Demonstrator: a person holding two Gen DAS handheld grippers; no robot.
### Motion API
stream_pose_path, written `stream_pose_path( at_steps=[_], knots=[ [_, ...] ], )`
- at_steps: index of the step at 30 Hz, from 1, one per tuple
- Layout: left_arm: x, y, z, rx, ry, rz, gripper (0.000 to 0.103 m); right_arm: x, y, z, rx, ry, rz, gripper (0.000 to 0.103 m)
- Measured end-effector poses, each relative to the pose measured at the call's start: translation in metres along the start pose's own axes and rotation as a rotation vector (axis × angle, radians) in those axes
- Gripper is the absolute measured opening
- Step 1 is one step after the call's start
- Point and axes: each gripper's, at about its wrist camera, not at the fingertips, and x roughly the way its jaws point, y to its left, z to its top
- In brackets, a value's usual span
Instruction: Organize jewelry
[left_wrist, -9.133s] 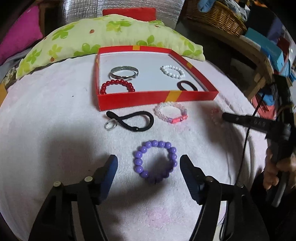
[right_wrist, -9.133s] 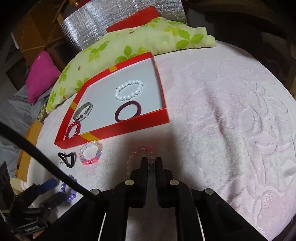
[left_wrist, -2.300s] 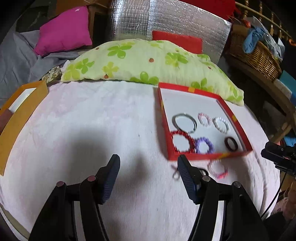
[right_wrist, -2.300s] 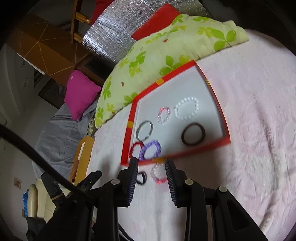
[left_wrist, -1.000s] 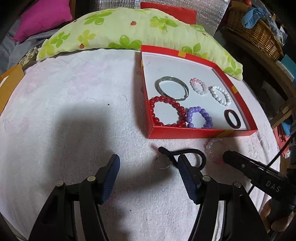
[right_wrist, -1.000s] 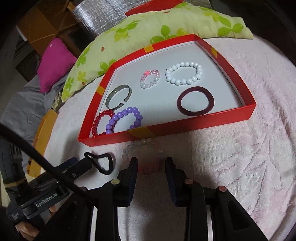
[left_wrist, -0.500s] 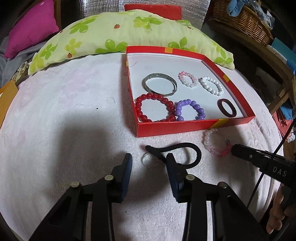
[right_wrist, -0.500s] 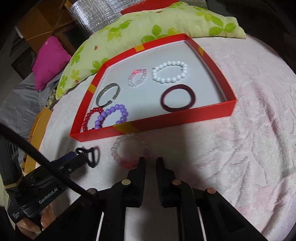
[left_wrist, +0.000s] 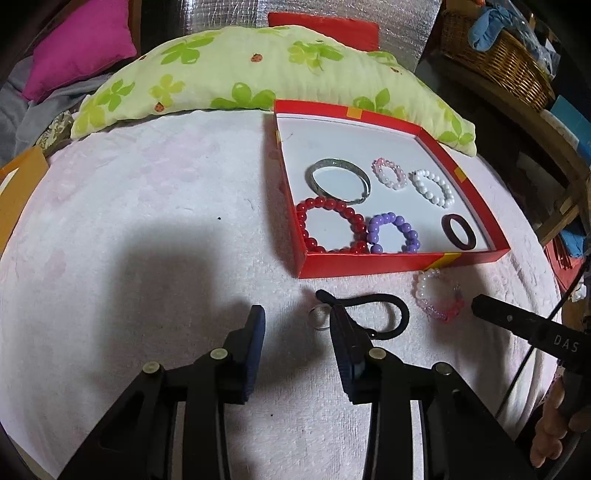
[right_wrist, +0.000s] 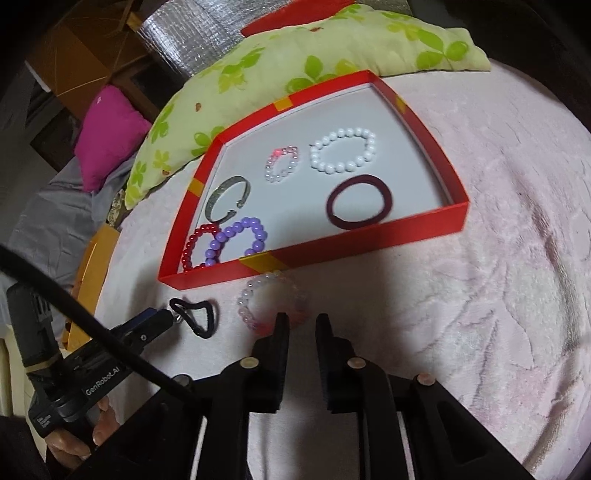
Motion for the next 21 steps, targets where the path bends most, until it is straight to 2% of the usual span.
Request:
stream_pose_path(
  at_steps=[6, 9, 14, 21],
  knots=[
    [-0.001, 0.004, -0.001, -0.018, 0.01, -0.005, 0.037, 0.019, 0.01, 0.005, -0.019, -0.008, -0.047, 0.021],
    [0.0, 0.005, -0.001, -0.023, 0.017, -0.01, 0.04, 0.023, 0.015, 0.003, -0.06, -0.04, -0.084, 0.022],
    [0.002, 0.004, -0.001, -0.021, 0.018, -0.01, 0.043, 0.027, 0.026, -0.001, -0.18, -0.052, -0.2, 0.009],
    [0.003, 0.003, -0.001, -0.021, 0.021, -0.021, 0.043, 0.013, 0.01, -0.003, -0.153, -0.011, -0.243, 0.009]
  ],
)
